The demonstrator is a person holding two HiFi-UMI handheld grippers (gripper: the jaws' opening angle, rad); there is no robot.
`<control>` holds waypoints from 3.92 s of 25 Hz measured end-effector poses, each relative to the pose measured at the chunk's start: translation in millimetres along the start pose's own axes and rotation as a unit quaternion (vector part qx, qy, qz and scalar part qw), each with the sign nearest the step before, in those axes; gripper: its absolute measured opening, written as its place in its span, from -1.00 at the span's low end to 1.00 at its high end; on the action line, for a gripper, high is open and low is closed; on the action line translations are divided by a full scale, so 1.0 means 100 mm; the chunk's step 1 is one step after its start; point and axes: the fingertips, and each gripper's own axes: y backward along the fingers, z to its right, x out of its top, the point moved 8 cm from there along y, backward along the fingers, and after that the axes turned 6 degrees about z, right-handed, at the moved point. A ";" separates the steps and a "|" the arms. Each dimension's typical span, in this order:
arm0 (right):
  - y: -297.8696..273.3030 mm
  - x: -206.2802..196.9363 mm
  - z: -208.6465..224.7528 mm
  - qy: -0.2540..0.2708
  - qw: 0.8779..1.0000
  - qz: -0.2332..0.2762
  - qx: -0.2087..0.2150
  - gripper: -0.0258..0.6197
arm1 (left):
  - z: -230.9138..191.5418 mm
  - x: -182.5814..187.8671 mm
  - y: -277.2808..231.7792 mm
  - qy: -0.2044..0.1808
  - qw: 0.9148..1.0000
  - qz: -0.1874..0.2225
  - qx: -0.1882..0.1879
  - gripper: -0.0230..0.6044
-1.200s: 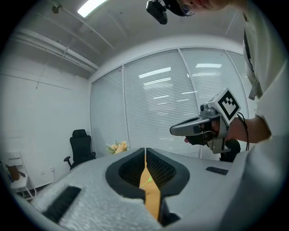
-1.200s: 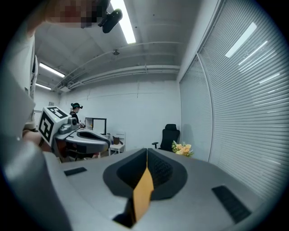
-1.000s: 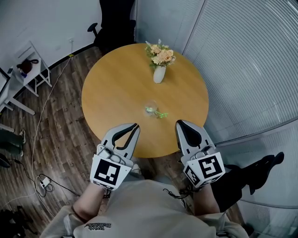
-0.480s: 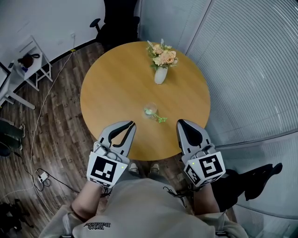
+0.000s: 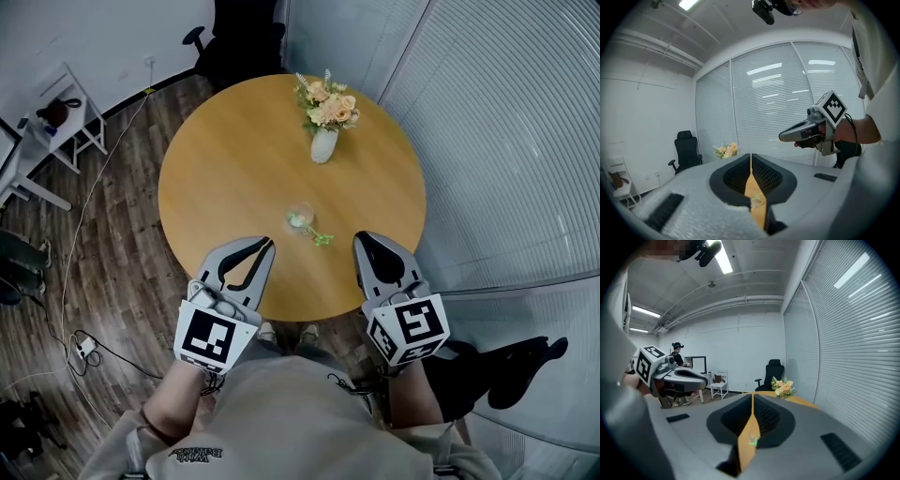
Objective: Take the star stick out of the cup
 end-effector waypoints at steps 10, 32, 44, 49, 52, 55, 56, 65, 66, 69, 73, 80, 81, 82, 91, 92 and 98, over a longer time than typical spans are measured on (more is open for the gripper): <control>-0.35 -0.27 0.12 -0.050 0.998 -0.026 0.005 -0.57 | 0.05 -0.11 -0.26 0.007 1.000 -0.014 -0.020 -0.83; -0.90 -1.54 0.18 -0.154 0.972 -0.178 -0.029 -0.39 | 0.01 -0.92 -0.50 0.043 0.994 -0.084 -0.048 -0.83; -0.96 -1.84 0.12 -0.222 0.954 -0.202 -0.030 -0.37 | 0.00 -1.12 -0.45 0.059 0.992 -0.104 -0.045 -0.83; -0.95 -1.85 0.18 -0.212 0.956 -0.196 -0.047 -0.70 | 0.01 -1.15 -0.46 0.059 0.992 -0.105 -0.044 -0.83; -0.94 -1.84 0.20 -0.206 0.958 -0.194 -0.047 -0.74 | 0.02 -1.14 -0.45 0.062 0.992 -0.106 -0.042 -0.83; -0.92 -1.81 0.23 -0.197 0.961 -0.188 -0.048 -0.81 | 0.03 -1.12 -0.44 0.064 0.992 -0.106 -0.039 -0.83; -0.92 -1.78 0.24 -0.192 0.963 -0.185 -0.047 -0.81 | 0.03 -1.12 -0.43 0.061 0.992 -0.105 -0.040 -0.83; -0.79 -1.35 0.34 -0.120 0.981 -0.143 -0.041 -0.81 | 0.02 -0.93 -0.41 0.045 0.995 -0.087 -0.026 -0.83; -0.77 -1.27 0.35 -0.105 0.984 -0.137 -0.041 -0.81 | 0.02 -0.89 -0.41 0.042 0.995 -0.083 -0.023 -0.83; -0.69 -1.04 0.38 -0.065 0.990 -0.117 -0.044 -0.81 | 0.01 -0.78 -0.42 0.035 0.997 -0.069 -0.019 -0.83; -0.58 -0.74 0.31 -0.042 0.995 -0.082 -0.038 -0.81 | 0.02 -0.60 -0.38 0.028 0.998 -0.050 -0.013 -0.83; -0.35 -0.14 0.24 0.005 0.999 0.003 -0.042 -0.81 | 0.02 -0.19 -0.41 -0.004 1.000 -0.007 -0.005 -0.83; -0.31 -0.06 0.24 0.009 0.999 0.018 -0.044 -0.81 | 0.03 -0.12 -0.41 -0.011 1.000 -0.001 -0.003 -0.83; -0.26 0.03 0.24 0.010 0.998 0.034 -0.045 -0.81 | 0.03 -0.05 -0.40 -0.017 1.000 0.007 0.000 -0.83; 0.19 0.75 0.15 0.041 0.983 0.169 -0.058 -0.81 | 0.09 0.55 -0.28 -0.053 0.995 0.084 0.023 -0.83; 0.26 0.81 0.13 0.047 0.980 0.183 -0.061 -0.81 | 0.10 0.61 -0.25 -0.060 0.994 0.091 0.025 -0.83; 0.60 0.99 0.03 0.070 0.967 0.234 -0.074 -0.81 | 0.20 0.77 -0.08 -0.066 0.991 0.116 0.031 -0.83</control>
